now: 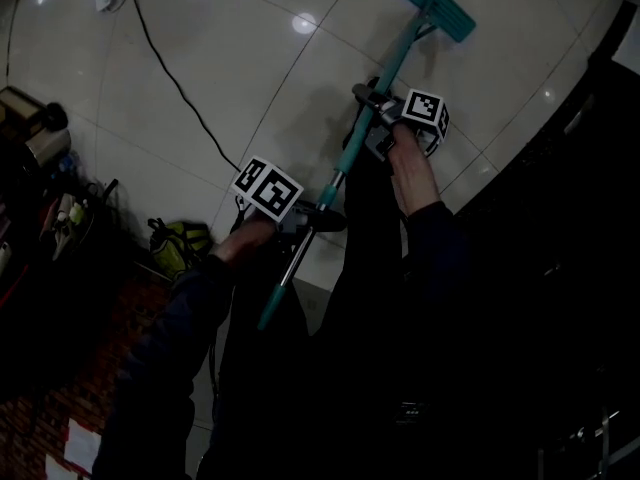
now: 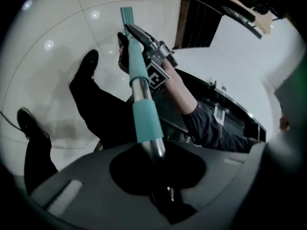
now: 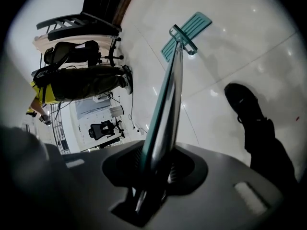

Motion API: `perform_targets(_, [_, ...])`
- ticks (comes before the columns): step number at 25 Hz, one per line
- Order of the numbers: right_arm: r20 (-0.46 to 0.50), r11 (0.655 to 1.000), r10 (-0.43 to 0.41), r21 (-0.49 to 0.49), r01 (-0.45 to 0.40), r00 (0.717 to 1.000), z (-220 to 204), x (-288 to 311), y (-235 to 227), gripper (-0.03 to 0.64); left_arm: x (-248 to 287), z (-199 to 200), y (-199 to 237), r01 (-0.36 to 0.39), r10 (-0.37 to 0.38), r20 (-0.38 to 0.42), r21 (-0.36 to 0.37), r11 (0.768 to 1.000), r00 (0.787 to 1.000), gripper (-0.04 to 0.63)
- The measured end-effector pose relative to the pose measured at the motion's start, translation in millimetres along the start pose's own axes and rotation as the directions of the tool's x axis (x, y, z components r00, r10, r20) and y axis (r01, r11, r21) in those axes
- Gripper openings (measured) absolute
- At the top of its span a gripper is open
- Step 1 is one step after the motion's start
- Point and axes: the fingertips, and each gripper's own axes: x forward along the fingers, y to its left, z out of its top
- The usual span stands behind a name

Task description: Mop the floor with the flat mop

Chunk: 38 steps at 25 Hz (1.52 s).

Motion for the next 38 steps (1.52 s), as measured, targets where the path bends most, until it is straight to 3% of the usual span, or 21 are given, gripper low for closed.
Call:
perform_targets(4, [0.000,1.000,0.003,-0.016,-0.003,1.000,79,-16,22,0.129,28,69,-36,-0.009,0.009,-0.022,0.008,1.000,1.000,0.072])
perform_targets(8, [0.026,0.999,0.013,-0.036,-0.012,1.000,121,-25,42,0.126,40,104,-57,-0.016,0.018,-0.047,0.039,0.999,0.999,0.072])
perform_targets(16, [0.074,0.999,0.035,-0.040,-0.032,0.997,224,-37,72,0.124,56,203,-93,0.035,-0.037,0.047,0.039,0.999,0.998,0.066])
perform_targets(20, [0.082,0.998,0.016,-0.060,-0.011,0.997,244,-32,79,0.126,48,223,-95,0.030,-0.033,0.051,0.048,0.998,0.998,0.063])
perform_targets(27, [0.081,0.998,0.016,-0.063,-0.011,0.997,191,-31,78,0.126,32,171,-87,0.048,-0.049,0.028,0.049,0.998,0.998,0.063])
perform_targets(38, [0.045,1.000,0.005,-0.011,-0.005,0.999,-10,-4,28,0.126,-21,-13,-17,0.021,-0.021,-0.018,0.018,1.000,1.000,0.064])
